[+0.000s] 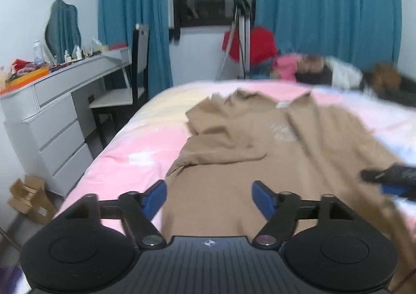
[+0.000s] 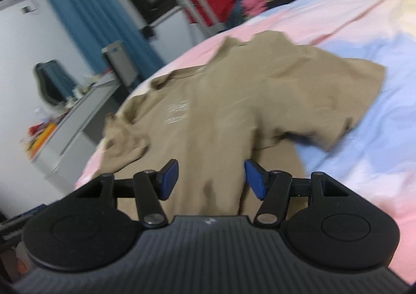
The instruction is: Fold clothes
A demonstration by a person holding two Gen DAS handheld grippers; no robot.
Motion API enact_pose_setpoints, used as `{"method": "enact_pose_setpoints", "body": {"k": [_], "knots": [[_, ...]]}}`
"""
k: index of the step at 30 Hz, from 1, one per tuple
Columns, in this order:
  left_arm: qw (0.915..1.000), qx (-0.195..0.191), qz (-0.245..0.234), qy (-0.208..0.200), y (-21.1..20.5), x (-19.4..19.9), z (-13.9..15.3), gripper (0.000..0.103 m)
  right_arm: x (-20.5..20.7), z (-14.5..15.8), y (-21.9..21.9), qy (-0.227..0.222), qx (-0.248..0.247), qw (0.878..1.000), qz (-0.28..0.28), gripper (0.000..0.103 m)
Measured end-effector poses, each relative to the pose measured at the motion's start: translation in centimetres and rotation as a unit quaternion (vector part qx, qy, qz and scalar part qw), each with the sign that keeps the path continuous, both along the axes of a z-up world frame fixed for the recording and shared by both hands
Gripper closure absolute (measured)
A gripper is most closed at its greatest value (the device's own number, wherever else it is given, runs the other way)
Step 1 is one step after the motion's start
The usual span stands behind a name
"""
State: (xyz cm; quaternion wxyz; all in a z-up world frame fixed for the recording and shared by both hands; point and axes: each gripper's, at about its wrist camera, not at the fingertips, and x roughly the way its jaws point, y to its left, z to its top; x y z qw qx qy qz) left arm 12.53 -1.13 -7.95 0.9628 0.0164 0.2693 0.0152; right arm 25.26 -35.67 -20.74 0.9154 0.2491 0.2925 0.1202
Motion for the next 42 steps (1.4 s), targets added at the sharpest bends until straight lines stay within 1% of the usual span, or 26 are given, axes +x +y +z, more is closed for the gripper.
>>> {"method": "enact_pose_setpoints", "body": {"k": [3,5,6,8,9,12,15,16,17,18,20,22,23,26,29,30,31,32,33,34,35,39,42], "knots": [[0.9996,-0.003,-0.01,-0.026,-0.7,-1.2,0.2,0.024,-0.7,0.2,1.1,-0.019,0.004,0.999,0.032,0.043],[0.9991,-0.022,-0.024,-0.026,-1.6,-0.4,0.1,0.024,-1.4,0.6,1.8,-0.036,-0.001,0.998,0.042,0.043],[0.9982,-0.039,-0.032,-0.032,-1.5,-0.4,0.3,0.021,-1.8,0.8,2.1,-0.044,-0.004,0.998,0.047,0.043],[0.9962,-0.054,-0.047,-0.049,-1.0,-0.8,0.4,0.019,-2.2,1.3,2.7,-0.057,-0.009,0.997,0.053,0.042],[0.9959,-0.054,-0.046,-0.057,-0.9,-0.8,0.3,0.017,-2.3,1.5,2.9,-0.062,-0.011,0.997,0.055,0.042],[0.9947,-0.064,-0.03,-0.075,0.9,-0.9,0.4,0.016,-0.4,2.9,4.8,-0.063,-0.037,0.995,0.069,0.042],[0.9914,-0.102,-0.003,-0.082,3.6,0.0,0.0,0.015,3.1,5.3,8.1,-0.094,-0.07,0.988,0.098,0.043],[0.9908,-0.114,0.008,-0.073,4.4,0.5,-0.4,0.015,4.5,6.1,9.6,-0.097,-0.093,0.986,0.101,0.043],[0.9899,-0.125,0.019,-0.064,5.2,0.9,-0.8,0.015,5.8,6.9,11.1,-0.099,-0.116,0.983,0.104,0.043],[0.9887,-0.137,0.029,-0.055,6.0,1.3,-1.2,0.015,7.0,7.6,12.4,-0.108,-0.129,0.979,0.113,0.043],[0.9858,-0.158,0.043,-0.037,7.4,2.1,-2.0,0.015,9.8,8.7,15.8,-0.123,-0.142,0.97,0.153,0.043],[0.9823,-0.179,0.052,-0.021,8.5,2.9,-2.8,0.015,12.6,9.0,18.9,-0.133,-0.149,0.963,0.181,0.043],[0.9814,-0.183,0.055,-0.018,8.9,3.2,-3.1,0.015,14.0,9.0,20.6,-0.138,-0.155,0.958,0.196,0.043],[0.9808,-0.185,0.06,-0.01,9.7,3.8,-3.8,0.015,18.2,7.7,25.3,-0.142,-0.218,0.937,0.234,0.044],[0.9785,-0.196,0.063,-0.001,10.7,3.9,-4.7,0.015,21.5,5.4,28.3,-0.103,-0.283,0.921,0.248,0.045],[0.9773,-0.202,0.064,0.001,10.9,3.9,-5.0,0.015,21.9,4.8,28.5,-0.085,-0.298,0.918,0.246,0.051],[0.9764,-0.205,0.068,0.006,11.0,4.1,-5.3,0.015,22.4,4.1,28.8,-0.067,-0.313,0.915,0.244,0.063],[0.9753,-0.209,0.069,0.009,11.0,4.2,-5.4,0.015,22.9,3.5,29.0,-0.048,-0.329,0.912,0.242,0.082],[0.9742,-0.214,0.07,0.012,11.1,4.2,-5.5,0.015,22.6,3.6,28.7,-0.05,-0.327,0.914,0.235,0.085],[0.9731,-0.219,0.071,0.014,11.1,4.3,-5.6,0.015,21.9,4.3,28.1,-0.066,-0.315,0.919,0.226,0.09],[0.9728,-0.22,0.069,0.016,10.9,4.1,-5.6,0.015,21.4,5.1,27.6,-0.081,-0.309,0.924,0.212,0.091],[0.977,-0.209,0.043,0.006,9.4,3.1,-4.8,0.015,19.4,8.7,24.1,-0.134,-0.261,0.945,0.142,0.092],[0.9822,-0.187,0.013,-0.001,7.8,2.4,-4.3,0.015,18.9,10.1,21.2,-0.144,-0.241,0.955,0.094,0.092]]}}
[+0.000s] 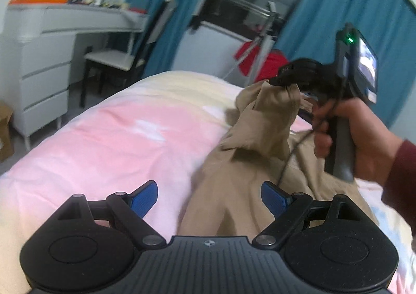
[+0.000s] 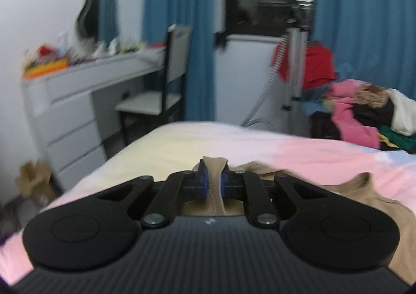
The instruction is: Fold clothes
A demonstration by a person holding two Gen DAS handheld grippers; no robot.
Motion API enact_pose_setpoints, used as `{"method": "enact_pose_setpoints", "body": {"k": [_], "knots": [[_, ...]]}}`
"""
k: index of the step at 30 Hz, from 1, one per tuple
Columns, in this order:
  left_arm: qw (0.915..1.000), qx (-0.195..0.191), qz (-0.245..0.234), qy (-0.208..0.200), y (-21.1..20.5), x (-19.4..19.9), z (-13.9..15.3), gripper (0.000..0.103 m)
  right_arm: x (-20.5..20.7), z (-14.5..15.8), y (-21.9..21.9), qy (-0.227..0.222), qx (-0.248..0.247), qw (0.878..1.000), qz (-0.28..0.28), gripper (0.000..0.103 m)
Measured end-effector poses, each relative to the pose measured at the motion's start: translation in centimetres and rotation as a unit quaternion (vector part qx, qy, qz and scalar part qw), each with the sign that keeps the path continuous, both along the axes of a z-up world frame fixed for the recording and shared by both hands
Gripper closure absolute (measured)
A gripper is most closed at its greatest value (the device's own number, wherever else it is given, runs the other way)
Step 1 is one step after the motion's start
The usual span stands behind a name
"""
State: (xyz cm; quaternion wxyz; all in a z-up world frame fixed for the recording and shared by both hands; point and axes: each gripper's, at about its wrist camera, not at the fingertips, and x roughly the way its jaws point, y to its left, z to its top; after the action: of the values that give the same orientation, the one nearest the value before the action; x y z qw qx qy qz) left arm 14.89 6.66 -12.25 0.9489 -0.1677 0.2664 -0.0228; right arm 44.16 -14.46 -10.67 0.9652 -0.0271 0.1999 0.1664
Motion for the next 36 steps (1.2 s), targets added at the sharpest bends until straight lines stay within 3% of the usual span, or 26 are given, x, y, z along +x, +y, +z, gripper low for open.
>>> {"method": "enact_pose_setpoints", "body": {"k": [6,14,17,18,19,20,24,27,32,36], "knots": [[0.9978,0.051,-0.038,0.02,-2.7,0.2,-0.8,0.015,1.9,-1.5,-4.5,0.036,0.003,0.994,-0.099,0.092],[0.9941,0.062,-0.071,0.054,-4.7,1.2,-3.0,0.015,3.9,-8.0,-7.3,0.11,0.035,0.985,-0.13,0.089],[0.9929,0.078,-0.075,0.051,-5.3,1.4,-3.3,0.015,3.4,-7.6,-7.4,0.105,0.056,0.986,-0.117,0.074],[0.9925,0.083,-0.076,0.048,-5.5,1.5,-3.3,0.015,2.9,-7.1,-7.7,0.101,0.064,0.987,-0.111,0.054],[0.9925,0.083,-0.076,0.048,-5.4,1.6,-3.3,0.015,1.6,-6.3,-8.1,0.094,0.068,0.988,-0.105,0.037],[0.9926,0.082,-0.076,0.047,-5.4,1.7,-3.2,0.015,0.3,-5.5,-8.4,0.087,0.073,0.989,-0.099,0.035],[0.9929,0.083,-0.073,0.044,-5.4,1.5,-2.9,0.015,-6.4,-2.4,-10.4,0.063,0.098,0.99,-0.078,0.037],[0.9926,0.087,-0.076,0.038,-5.5,0.8,-2.2,0.015,-14.1,-1.1,-12.8,0.054,0.11,0.99,-0.069,0.037],[0.9927,0.063,-0.086,0.057,-5.2,-1.3,-1.2,0.015,-25.1,-1.7,-16.0,0.072,0.141,0.985,-0.07,0.037],[0.9925,0.065,-0.072,0.074,-4.7,-4.0,0.0,0.016,-29.4,-2.7,-17.6,0.083,0.13,0.983,-0.097,0.036]]}}
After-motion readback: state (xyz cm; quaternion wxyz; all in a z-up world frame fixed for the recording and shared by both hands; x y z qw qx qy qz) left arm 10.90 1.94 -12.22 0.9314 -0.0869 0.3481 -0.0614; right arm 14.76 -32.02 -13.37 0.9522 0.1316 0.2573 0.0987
